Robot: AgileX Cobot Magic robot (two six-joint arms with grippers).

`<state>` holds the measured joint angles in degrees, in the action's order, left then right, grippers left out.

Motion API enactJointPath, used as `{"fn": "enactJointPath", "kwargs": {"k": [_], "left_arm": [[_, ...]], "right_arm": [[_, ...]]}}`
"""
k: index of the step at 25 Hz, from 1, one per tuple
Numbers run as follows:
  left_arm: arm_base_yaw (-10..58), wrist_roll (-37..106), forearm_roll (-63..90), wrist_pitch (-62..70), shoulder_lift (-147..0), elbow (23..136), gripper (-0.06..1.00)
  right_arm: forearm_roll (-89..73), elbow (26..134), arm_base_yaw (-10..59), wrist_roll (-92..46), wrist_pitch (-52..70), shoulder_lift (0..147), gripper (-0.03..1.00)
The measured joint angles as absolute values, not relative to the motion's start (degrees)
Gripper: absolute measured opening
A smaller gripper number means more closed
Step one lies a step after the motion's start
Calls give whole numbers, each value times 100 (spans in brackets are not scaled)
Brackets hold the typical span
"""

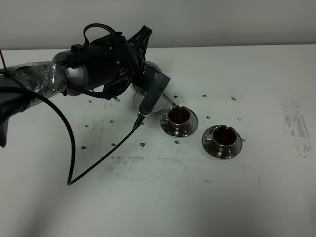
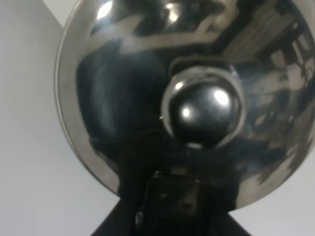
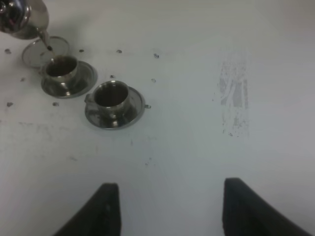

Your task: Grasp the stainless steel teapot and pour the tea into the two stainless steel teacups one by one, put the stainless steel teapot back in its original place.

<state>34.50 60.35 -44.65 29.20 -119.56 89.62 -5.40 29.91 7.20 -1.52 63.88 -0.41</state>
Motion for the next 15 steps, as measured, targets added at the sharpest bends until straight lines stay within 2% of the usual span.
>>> {"fn": "enactJointPath", "kwargs": {"k": [7,15], "left_arm": [[3450,5468,-3847,3039,-11956,8962,19],[3432,3455,-3179,3250,-11956,8962,19]], "right_arm": [[-540,2991,720,-152,6388,-41,45],[-540,2991,720,-152,6388,-41,45]]}}
